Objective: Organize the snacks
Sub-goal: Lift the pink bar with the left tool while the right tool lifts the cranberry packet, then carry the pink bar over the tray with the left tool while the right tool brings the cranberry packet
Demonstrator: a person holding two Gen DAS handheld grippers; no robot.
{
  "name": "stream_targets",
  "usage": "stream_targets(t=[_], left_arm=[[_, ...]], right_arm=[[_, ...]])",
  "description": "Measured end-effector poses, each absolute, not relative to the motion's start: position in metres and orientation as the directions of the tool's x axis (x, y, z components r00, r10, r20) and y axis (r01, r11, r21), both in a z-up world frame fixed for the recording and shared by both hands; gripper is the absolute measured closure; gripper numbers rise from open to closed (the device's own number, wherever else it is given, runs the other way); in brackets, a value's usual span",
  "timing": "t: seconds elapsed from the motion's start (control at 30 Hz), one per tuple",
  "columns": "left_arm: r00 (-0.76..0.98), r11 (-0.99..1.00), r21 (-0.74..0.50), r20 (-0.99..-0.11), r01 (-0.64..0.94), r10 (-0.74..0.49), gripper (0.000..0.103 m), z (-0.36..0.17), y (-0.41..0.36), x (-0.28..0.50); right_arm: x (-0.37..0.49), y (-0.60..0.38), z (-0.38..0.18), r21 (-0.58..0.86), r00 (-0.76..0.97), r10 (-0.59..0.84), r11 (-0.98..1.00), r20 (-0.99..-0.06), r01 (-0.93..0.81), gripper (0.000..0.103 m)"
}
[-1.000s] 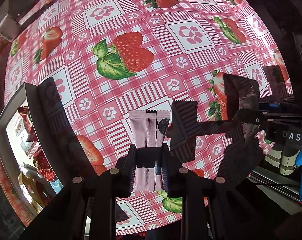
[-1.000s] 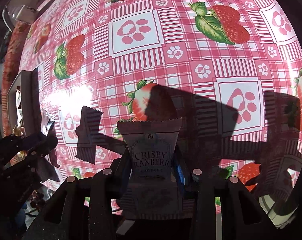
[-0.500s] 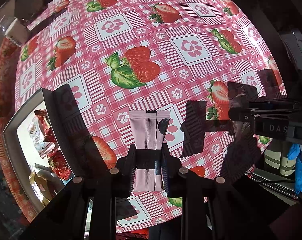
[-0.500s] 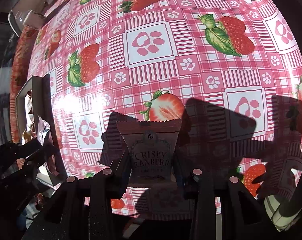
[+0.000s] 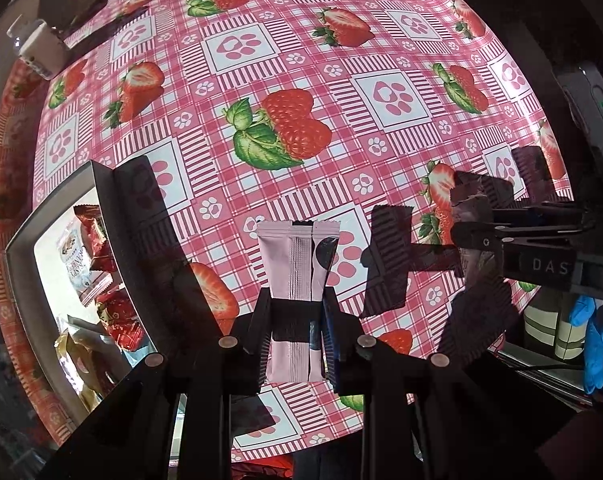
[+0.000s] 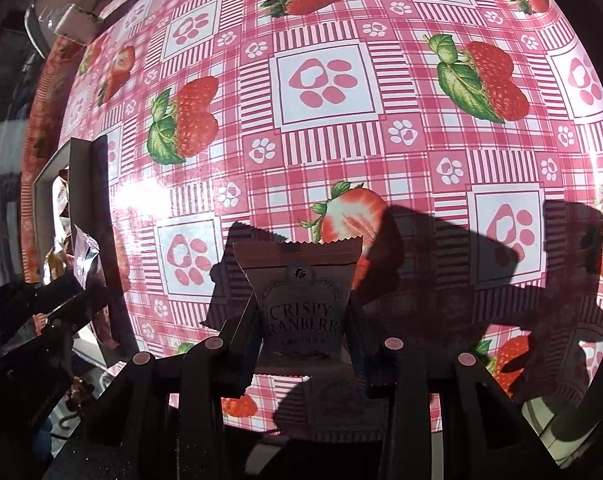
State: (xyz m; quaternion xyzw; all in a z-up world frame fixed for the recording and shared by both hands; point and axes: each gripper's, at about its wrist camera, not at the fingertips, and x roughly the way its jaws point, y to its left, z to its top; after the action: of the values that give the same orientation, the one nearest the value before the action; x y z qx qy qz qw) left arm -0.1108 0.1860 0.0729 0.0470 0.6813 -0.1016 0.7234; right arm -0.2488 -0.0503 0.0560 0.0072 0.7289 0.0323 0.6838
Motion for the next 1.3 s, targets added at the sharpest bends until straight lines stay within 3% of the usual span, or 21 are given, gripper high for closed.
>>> stream_targets(t=[0.73,1.3], left_arm=[[0.111,0.992,-0.093,-0.989,0.086,-0.102,0.077,0.084,0.228,-0.114],[0.162,0.985,-0.089,-0.985,-0.149,-0.065,0.077,0.087,0.330,-0.131]], right_arm=[[-0.234,-0.021,0.065,0.056,-0.043,0.051,0.992,-0.998,-0.117,0.063],[-0.206,0.102,0.080,0.074,-0.026,0.070,0.926,-0.997,-0.371,0.063]])
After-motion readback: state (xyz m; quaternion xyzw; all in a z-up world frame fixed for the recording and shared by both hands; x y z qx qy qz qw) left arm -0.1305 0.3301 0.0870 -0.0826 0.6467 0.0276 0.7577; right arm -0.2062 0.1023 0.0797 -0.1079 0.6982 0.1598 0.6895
